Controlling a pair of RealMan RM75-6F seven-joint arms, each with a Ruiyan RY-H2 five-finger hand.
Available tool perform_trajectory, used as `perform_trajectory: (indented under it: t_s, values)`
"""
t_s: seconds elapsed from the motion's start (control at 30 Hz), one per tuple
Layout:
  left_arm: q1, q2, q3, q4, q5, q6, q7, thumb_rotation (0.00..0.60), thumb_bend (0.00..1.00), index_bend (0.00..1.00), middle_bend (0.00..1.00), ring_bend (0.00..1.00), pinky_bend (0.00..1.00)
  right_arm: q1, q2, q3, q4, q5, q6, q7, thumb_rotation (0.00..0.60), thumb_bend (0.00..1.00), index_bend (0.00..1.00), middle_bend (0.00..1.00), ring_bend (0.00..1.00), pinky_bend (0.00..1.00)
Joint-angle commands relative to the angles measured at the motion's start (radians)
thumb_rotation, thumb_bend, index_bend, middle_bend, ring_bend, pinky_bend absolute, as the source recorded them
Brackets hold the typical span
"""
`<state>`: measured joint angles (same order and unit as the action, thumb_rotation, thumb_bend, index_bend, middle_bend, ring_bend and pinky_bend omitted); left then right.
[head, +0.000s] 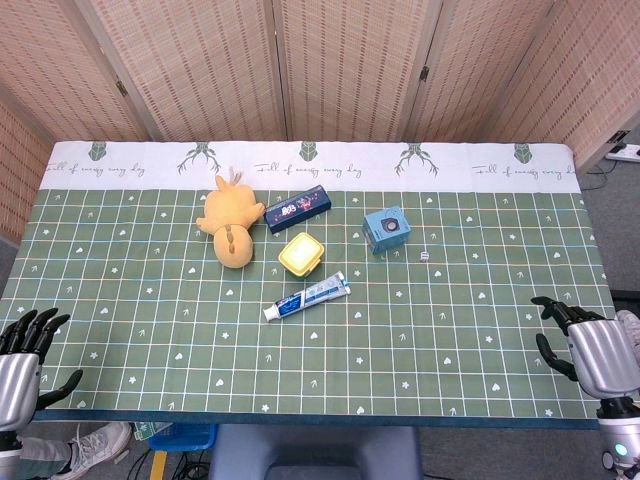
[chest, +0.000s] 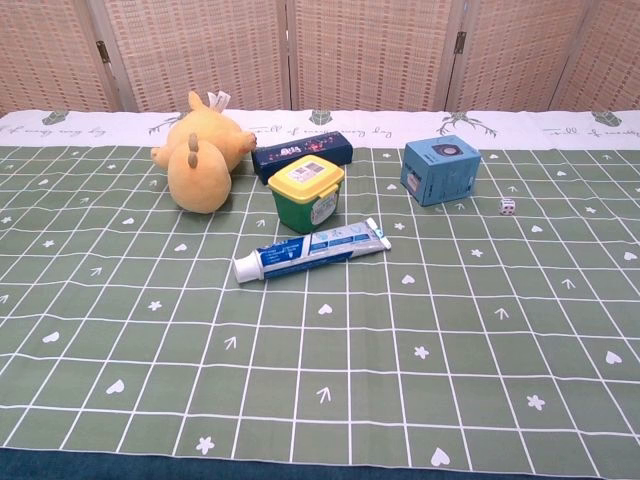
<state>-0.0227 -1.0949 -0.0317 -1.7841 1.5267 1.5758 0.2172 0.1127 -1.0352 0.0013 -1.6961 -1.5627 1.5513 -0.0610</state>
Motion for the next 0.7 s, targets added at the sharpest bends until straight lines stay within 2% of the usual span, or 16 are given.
perform_trajectory:
  t_s: [0.03,0.23,0.4,0.57,0.7]
  values:
    - [-0.002,-0.008,-0.003,0.010,0.005,0.003,-0.005,0.600,0.24,0.19,0.15,0.10,0.16,-0.003,0.001,0.003,-0.006,0.001,-0.004,-0.009,0.600,0.34,0.28,0.46,0.51,0.65]
    - [-0.007,-0.010,-0.007,0.010,-0.003,-0.008,0.008,0.600,0.24,0.19,0.15,0.10,0.16,-0.008,-0.004,0.013,-0.011,0.009,-0.010,-0.023,0.600,0.34,0.28,0.46,0.51,0.65]
    - [-0.014,-0.006,-0.010,0.000,-0.012,-0.021,0.007,0.600,0.24,0.19,0.15,0.10,0.16,0.022,-0.023,0.053,-0.008,0.063,-0.059,-0.046,0.600,0.34,0.28,0.51,0.53,0.65]
    - [-0.020,-0.007,-0.007,-0.004,-0.001,-0.027,0.009,0.600,0.24,0.19,0.15,0.10,0.16,0.110,-0.051,0.098,0.003,0.144,-0.206,-0.098,0.600,0.34,0.28,0.66,0.66,0.73]
    - [-0.016,-0.004,-0.005,-0.006,-0.011,-0.028,0.006,0.600,0.24,0.19,0.15,0.10,0.16,0.209,-0.108,0.142,0.052,0.227,-0.357,-0.128,0.600,0.31,0.28,0.76,0.78,0.82]
